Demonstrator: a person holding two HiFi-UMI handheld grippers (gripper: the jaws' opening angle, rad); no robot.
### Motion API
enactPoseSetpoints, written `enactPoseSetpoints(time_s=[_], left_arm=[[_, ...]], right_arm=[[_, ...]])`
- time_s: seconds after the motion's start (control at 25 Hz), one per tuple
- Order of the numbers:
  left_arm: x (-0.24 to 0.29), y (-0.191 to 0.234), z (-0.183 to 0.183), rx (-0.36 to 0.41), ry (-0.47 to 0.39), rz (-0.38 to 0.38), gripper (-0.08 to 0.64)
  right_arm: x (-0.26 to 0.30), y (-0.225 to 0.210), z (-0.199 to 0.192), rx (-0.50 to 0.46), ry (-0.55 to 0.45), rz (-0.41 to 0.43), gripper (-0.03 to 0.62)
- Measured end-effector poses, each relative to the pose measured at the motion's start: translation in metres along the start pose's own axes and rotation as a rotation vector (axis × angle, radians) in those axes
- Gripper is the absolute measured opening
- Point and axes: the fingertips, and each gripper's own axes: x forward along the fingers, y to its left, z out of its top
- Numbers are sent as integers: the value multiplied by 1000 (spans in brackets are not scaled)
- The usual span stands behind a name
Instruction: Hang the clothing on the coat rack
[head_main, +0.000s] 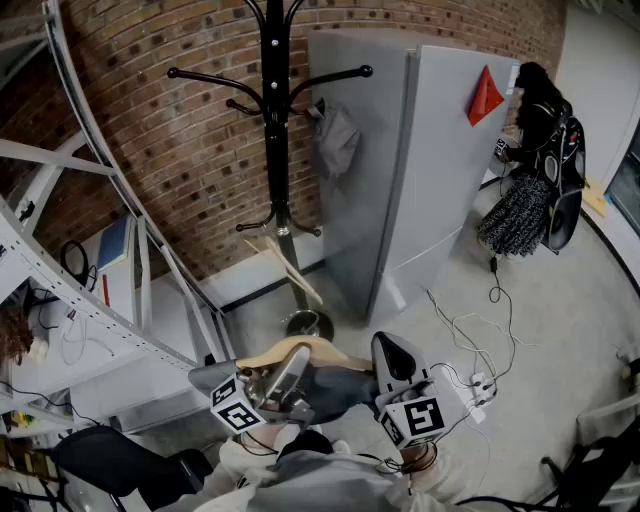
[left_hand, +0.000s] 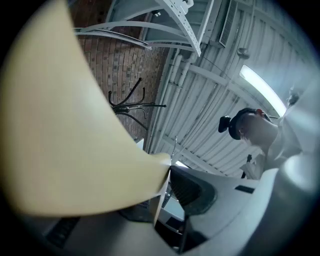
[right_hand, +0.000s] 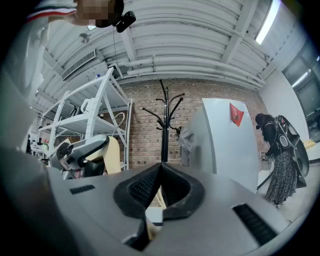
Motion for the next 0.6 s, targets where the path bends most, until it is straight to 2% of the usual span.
enactPoseSetpoints(time_s=[0.32,0.6], left_arm=[[14,25,1,-31,-5,-6,106],[34,65,18,-35,-4,-14,106]], right_arm=[[25,-7,-8,4,17,3,21],[70,-24,-11,-3,29,-17,21]])
